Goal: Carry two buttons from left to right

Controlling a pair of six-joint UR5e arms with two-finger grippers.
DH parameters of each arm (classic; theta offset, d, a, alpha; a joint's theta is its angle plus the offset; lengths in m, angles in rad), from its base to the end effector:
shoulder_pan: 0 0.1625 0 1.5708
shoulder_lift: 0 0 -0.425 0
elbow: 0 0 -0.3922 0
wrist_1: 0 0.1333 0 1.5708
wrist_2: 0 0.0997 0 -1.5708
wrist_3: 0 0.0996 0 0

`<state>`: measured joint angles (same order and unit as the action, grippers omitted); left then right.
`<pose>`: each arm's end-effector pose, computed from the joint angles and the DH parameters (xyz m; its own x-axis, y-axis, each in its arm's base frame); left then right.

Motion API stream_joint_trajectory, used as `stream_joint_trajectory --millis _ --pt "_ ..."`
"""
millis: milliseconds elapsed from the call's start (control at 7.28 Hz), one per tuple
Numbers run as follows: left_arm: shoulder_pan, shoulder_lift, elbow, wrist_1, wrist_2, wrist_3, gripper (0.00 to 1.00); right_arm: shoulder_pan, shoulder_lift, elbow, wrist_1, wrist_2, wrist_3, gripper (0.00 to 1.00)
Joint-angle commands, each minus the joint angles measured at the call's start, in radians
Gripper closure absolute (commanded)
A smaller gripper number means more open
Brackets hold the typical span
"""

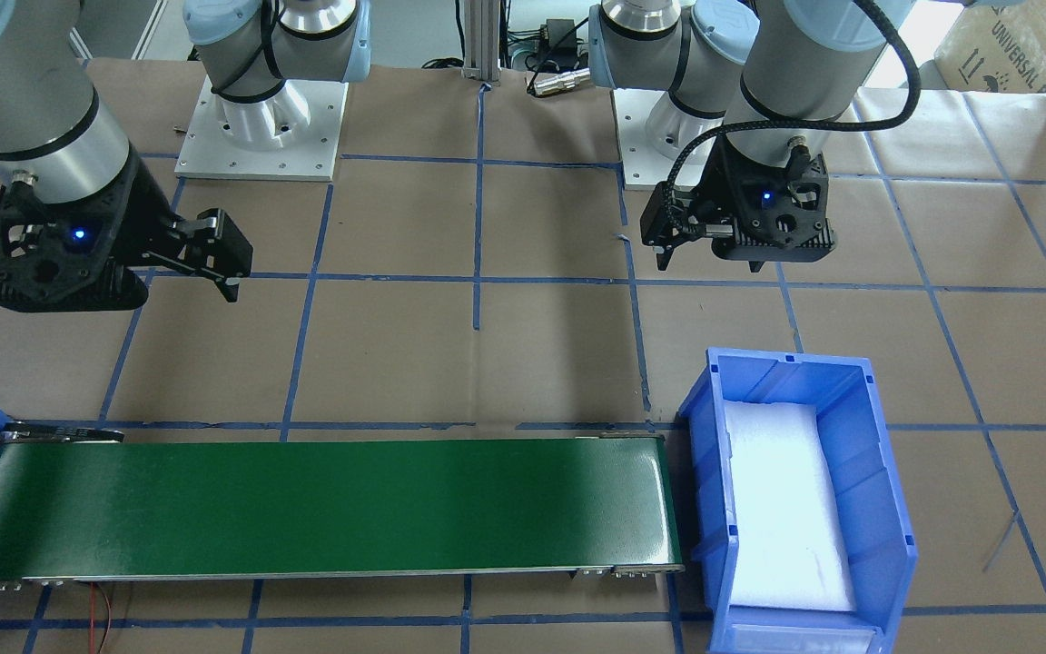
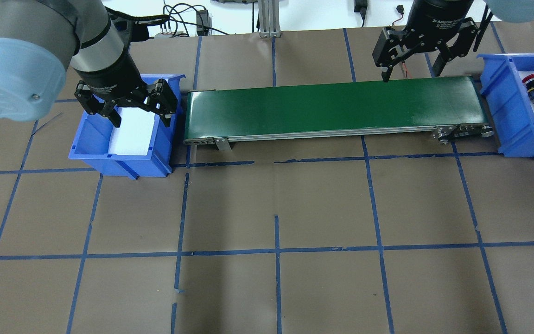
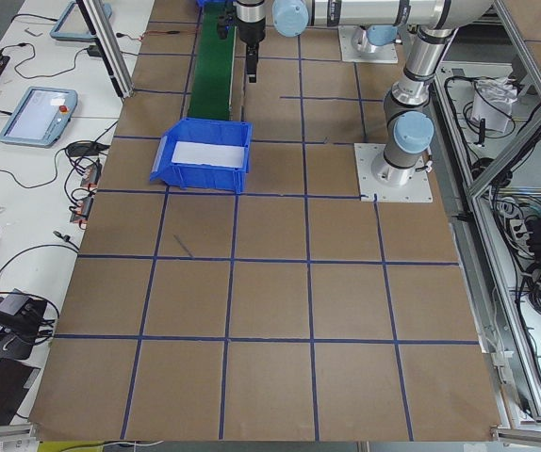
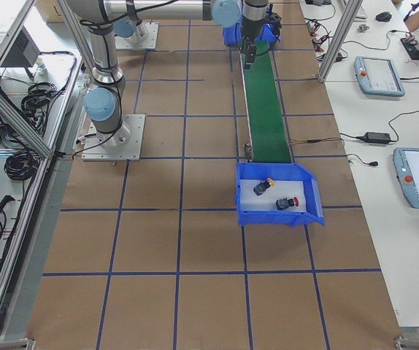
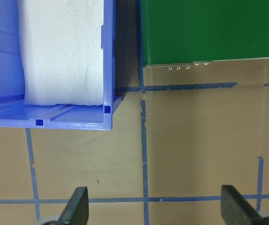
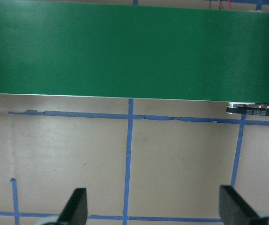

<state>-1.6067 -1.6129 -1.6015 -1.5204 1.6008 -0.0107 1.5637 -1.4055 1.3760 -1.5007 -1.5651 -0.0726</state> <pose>-0.1484 -0.5015 0.4568 -0.9992 0.0259 -0.0302 0.0252 0.9994 0.0221 0.1299 -0.5585 0.4897 -0.9978 -0.0652 -0.0086 -0.0655 0.9971 0.0401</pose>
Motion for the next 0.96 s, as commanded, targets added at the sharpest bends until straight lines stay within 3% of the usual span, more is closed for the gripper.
stream_joint_trajectory --millis 0,412,824 --pt "-0.001 0.001 0.000 0.000 -0.001 0.000 0.00 0.053 -0.050 0.032 0.008 0.025 -0.051 0.00" --pt "0.005 -0.001 0.000 0.003 -0.001 0.000 0.00 0.053 -0.087 0.078 -0.056 -0.002 0.012 0.00" --pt "0.004 -0.001 0.000 0.003 0.001 0.000 0.00 0.045 -0.084 0.080 -0.016 -0.007 0.108 0.00"
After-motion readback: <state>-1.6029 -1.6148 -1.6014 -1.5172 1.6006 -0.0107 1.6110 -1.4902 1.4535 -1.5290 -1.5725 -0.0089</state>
